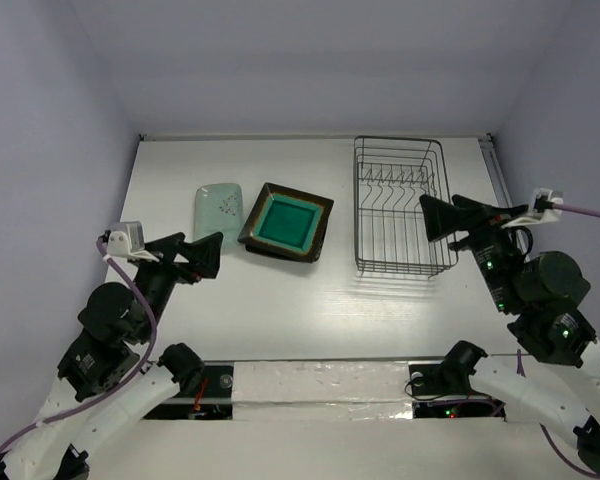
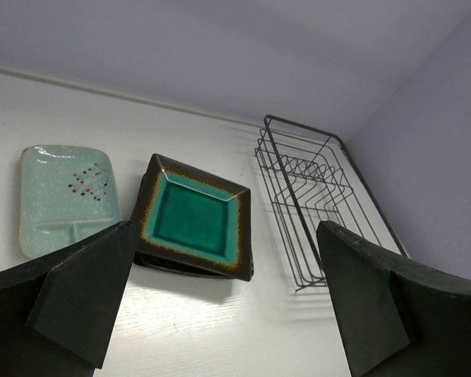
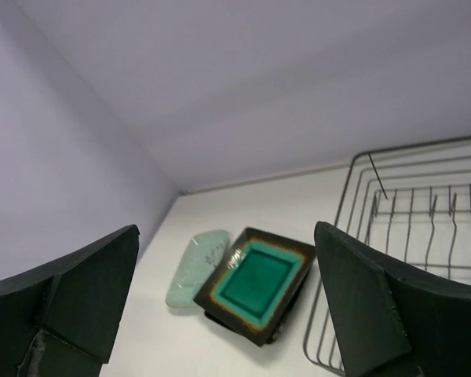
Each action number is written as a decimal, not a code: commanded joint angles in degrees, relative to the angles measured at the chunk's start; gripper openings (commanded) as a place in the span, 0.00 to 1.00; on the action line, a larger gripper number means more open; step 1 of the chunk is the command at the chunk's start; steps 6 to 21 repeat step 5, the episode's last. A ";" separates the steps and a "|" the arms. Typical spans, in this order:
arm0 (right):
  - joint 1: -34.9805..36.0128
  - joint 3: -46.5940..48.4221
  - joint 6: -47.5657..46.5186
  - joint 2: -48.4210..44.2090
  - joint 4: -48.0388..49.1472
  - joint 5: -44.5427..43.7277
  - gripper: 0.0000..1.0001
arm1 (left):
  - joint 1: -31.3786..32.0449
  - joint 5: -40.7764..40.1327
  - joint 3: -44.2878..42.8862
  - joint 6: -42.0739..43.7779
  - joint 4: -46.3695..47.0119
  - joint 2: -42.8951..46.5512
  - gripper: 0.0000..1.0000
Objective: Unload the plates from the dish rack
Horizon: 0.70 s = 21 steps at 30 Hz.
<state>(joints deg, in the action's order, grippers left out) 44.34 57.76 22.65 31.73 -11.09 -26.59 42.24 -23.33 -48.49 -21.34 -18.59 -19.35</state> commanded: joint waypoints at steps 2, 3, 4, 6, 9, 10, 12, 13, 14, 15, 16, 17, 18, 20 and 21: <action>0.31 -2.91 -0.86 0.18 1.07 -1.54 0.97 | -0.40 0.13 0.76 0.78 4.00 1.60 0.99; 0.31 -2.83 -0.60 0.44 0.81 -1.45 0.97 | -0.40 0.13 1.11 0.60 4.09 1.69 0.99; 0.31 -2.65 -0.42 0.70 0.55 -1.54 0.97 | -0.40 0.22 1.46 0.08 3.91 1.60 0.99; 0.31 -2.13 -0.42 0.97 0.28 -1.54 0.97 | -0.40 0.30 1.56 -0.10 3.91 1.60 0.99; 0.31 -2.13 -0.42 0.97 0.28 -1.54 0.97 | -0.40 0.30 1.56 -0.10 3.91 1.60 0.99; 0.31 -2.13 -0.42 0.97 0.28 -1.54 0.97 | -0.40 0.30 1.56 -0.10 3.91 1.60 0.99; 0.31 -2.13 -0.42 0.97 0.28 -1.54 0.97 | -0.40 0.30 1.56 -0.10 3.91 1.60 0.99; 0.31 -2.13 -0.42 0.97 0.28 -1.54 0.97 | -0.40 0.30 1.56 -0.10 3.91 1.60 0.99; 0.31 -2.13 -0.42 0.97 0.28 -1.54 0.97 | -0.40 0.30 1.56 -0.10 3.91 1.60 0.99; 0.31 -2.13 -0.42 0.97 0.28 -1.54 0.97 | -0.40 0.30 1.56 -0.10 3.91 1.60 0.99; 0.31 -2.13 -0.42 0.97 0.28 -1.54 0.97 | -0.40 0.30 1.56 -0.10 3.91 1.60 0.99; 0.31 -2.13 -0.42 0.97 0.28 -1.54 0.97 | -0.40 0.30 1.56 -0.10 3.91 1.60 0.99; 0.31 -2.13 -0.42 0.97 0.28 -1.54 0.97 | -0.40 0.30 1.56 -0.10 3.91 1.60 0.99; 0.31 -2.13 -0.42 0.97 0.28 -1.54 0.97 | -0.40 0.30 1.56 -0.10 3.91 1.60 0.99; 0.31 -2.13 -0.42 0.97 0.28 -1.54 0.97 | -0.40 0.30 1.56 -0.10 3.91 1.60 0.99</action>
